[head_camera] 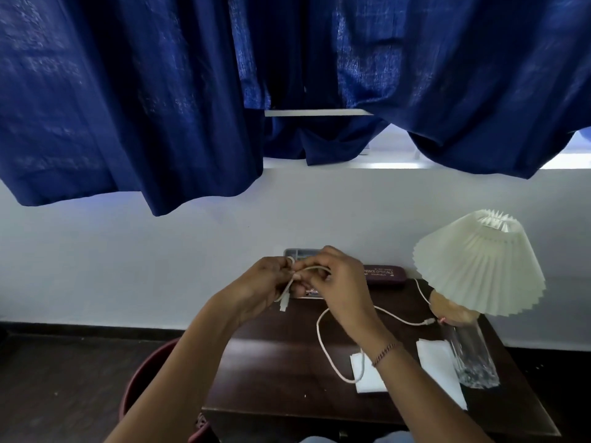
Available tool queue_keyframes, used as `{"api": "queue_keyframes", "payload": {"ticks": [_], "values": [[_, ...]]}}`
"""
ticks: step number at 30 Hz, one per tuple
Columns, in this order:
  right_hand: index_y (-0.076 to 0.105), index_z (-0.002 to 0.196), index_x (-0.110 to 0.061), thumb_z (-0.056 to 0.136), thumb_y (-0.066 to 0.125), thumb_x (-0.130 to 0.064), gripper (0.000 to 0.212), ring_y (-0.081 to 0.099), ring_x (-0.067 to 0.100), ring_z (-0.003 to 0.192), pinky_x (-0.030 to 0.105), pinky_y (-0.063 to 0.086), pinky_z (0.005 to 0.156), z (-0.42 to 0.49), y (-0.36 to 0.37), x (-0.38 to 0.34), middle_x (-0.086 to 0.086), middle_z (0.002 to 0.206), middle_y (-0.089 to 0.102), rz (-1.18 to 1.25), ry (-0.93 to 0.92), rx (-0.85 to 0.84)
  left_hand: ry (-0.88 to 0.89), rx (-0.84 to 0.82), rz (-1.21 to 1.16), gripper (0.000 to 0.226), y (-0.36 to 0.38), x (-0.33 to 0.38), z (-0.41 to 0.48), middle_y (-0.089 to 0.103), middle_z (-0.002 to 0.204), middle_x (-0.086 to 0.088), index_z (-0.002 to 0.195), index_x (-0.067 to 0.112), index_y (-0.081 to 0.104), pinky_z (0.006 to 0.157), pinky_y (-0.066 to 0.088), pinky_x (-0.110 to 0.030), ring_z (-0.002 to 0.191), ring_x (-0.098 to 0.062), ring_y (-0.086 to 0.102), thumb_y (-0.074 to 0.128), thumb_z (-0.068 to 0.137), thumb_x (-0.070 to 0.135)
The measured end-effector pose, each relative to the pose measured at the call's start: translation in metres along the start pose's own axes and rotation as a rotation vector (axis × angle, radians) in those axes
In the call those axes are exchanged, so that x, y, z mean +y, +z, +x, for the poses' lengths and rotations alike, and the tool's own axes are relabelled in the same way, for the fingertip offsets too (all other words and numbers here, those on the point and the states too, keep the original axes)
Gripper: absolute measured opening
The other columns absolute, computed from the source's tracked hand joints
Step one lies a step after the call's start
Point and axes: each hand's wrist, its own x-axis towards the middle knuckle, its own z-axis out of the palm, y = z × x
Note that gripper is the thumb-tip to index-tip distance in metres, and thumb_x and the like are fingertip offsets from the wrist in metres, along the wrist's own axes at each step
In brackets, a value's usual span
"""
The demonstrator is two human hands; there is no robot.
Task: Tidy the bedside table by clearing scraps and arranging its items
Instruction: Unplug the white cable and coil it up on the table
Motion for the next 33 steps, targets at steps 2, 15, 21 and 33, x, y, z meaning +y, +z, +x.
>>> {"api": "queue_keyframes", "payload": {"ticks": [2, 15, 21, 33], "values": [[0.076, 0.080, -0.007, 0.069, 0.076, 0.001, 0.013, 0.060, -0.002, 0.064, 0.002, 0.042, 0.060, 0.008, -0.004, 0.004, -0.005, 0.073, 0.062, 0.066, 0.017, -0.016, 0.000, -0.018, 0.011, 0.025, 0.001, 0.002, 0.001, 0.056, 0.070, -0.014, 0.083, 0.000, 0.055, 0.052, 0.049, -0.017, 0.047, -0.008, 0.056, 0.033, 0.093, -0.008], [0.071, 0.068, -0.020, 0.057, 0.077, -0.013, 0.014, 0.063, 0.010, 0.076, 0.019, 0.054, 0.073, 0.014, -0.023, 0.047, -0.006, 0.077, 0.067, 0.618, 0.168, -0.092, -0.151, -0.364, -0.036, 0.026, -0.012, 0.006, 0.004, 0.064, 0.067, -0.007, 0.109, -0.005, 0.059, 0.088, 0.056, -0.036, 0.059, -0.010, 0.062, 0.037, 0.093, -0.004], [0.052, 0.079, -0.008, 0.085, 0.059, 0.004, 0.015, 0.062, 0.007, 0.056, 0.020, 0.052, 0.059, 0.009, 0.008, 0.056, 0.003, 0.067, 0.066, 0.730, 0.422, 0.167, 0.019, -0.222, -0.339, 0.027, 0.008, 0.014, 0.013, 0.072, 0.073, -0.007, 0.103, -0.003, 0.062, 0.071, 0.059, -0.027, 0.064, -0.010, 0.069, 0.037, 0.093, -0.004], [0.045, 0.101, -0.019, 0.093, 0.050, -0.008, 0.014, 0.061, 0.001, 0.056, 0.020, 0.054, 0.072, -0.029, 0.042, 0.022, -0.001, 0.080, 0.070, 0.248, 0.365, -0.166, 0.236, 0.249, -0.676, 0.032, 0.010, 0.018, 0.034, 0.068, 0.104, -0.014, 0.109, -0.002, 0.053, 0.094, 0.050, -0.030, 0.093, -0.018, 0.069, 0.023, 0.098, -0.001]]}}
